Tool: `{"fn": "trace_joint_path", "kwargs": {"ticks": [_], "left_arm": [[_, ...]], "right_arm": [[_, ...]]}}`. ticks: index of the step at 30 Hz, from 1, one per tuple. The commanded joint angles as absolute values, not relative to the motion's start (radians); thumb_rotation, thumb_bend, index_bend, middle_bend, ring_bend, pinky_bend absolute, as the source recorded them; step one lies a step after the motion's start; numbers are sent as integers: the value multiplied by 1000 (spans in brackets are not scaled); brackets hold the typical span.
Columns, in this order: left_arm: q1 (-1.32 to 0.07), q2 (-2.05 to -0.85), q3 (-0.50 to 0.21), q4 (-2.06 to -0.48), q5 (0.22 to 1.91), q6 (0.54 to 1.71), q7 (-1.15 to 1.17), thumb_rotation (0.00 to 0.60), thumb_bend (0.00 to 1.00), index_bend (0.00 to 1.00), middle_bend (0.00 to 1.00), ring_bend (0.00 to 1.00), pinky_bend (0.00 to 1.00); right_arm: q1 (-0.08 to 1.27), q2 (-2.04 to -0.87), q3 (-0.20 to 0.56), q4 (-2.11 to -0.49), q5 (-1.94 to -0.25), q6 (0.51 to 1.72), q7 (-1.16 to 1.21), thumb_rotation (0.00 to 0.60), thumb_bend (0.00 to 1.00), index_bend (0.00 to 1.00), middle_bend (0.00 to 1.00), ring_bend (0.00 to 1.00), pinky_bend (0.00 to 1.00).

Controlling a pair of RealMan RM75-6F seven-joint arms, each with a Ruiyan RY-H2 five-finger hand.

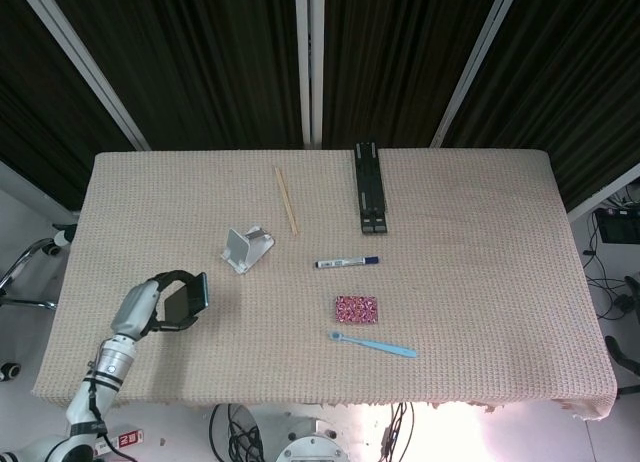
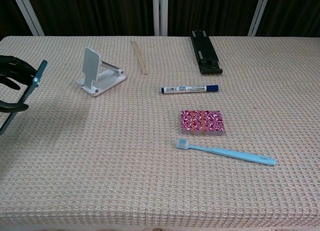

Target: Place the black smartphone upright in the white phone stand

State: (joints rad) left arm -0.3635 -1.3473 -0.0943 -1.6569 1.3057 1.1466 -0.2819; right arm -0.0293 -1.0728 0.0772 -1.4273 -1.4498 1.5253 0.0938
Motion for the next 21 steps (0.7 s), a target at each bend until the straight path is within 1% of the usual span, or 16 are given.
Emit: {"fn": "trace_joint_path", "kwargs": {"ticks": [1, 5, 9, 13, 15, 19, 21], "left_arm": [[-343, -1337, -132, -1675, 1320, 1196, -353, 600, 366, 513, 648, 253, 253], [-337, -1341, -170, -1698, 1302, 1231, -377, 600, 366, 514, 667, 259, 253], [-338, -1390, -222, -1710, 1251, 1292, -312, 600, 366, 519, 675, 259, 253], [-347, -1501, -288, -1720, 1187, 1392, -205, 600, 366, 519, 681, 267, 252], [-356, -1552, -311, -1719, 1167, 1421, -178, 600, 366, 519, 686, 276, 251], [-389, -1660, -364, -1693, 1114, 1455, -122, 600, 366, 536, 688, 279, 248], [-406, -1693, -381, -1683, 1100, 1461, -93, 600, 366, 540, 691, 279, 246]], "right_arm": [[-29, -1075, 77, -1426, -1451, 1526, 94, 600, 201, 0, 0, 0, 0], [-29, -1077, 77, -1423, -1453, 1528, 95, 600, 200, 0, 0, 0, 0], [-30, -1078, 77, -1421, -1454, 1532, 97, 600, 200, 0, 0, 0, 0], [-32, -1079, 76, -1419, -1455, 1535, 98, 600, 200, 0, 0, 0, 0], [-32, -1076, 74, -1419, -1459, 1535, 100, 600, 200, 0, 0, 0, 0], [-33, -1074, 72, -1419, -1466, 1539, 107, 600, 199, 0, 0, 0, 0], [-36, -1075, 72, -1417, -1466, 1545, 111, 600, 199, 0, 0, 0, 0]]}}
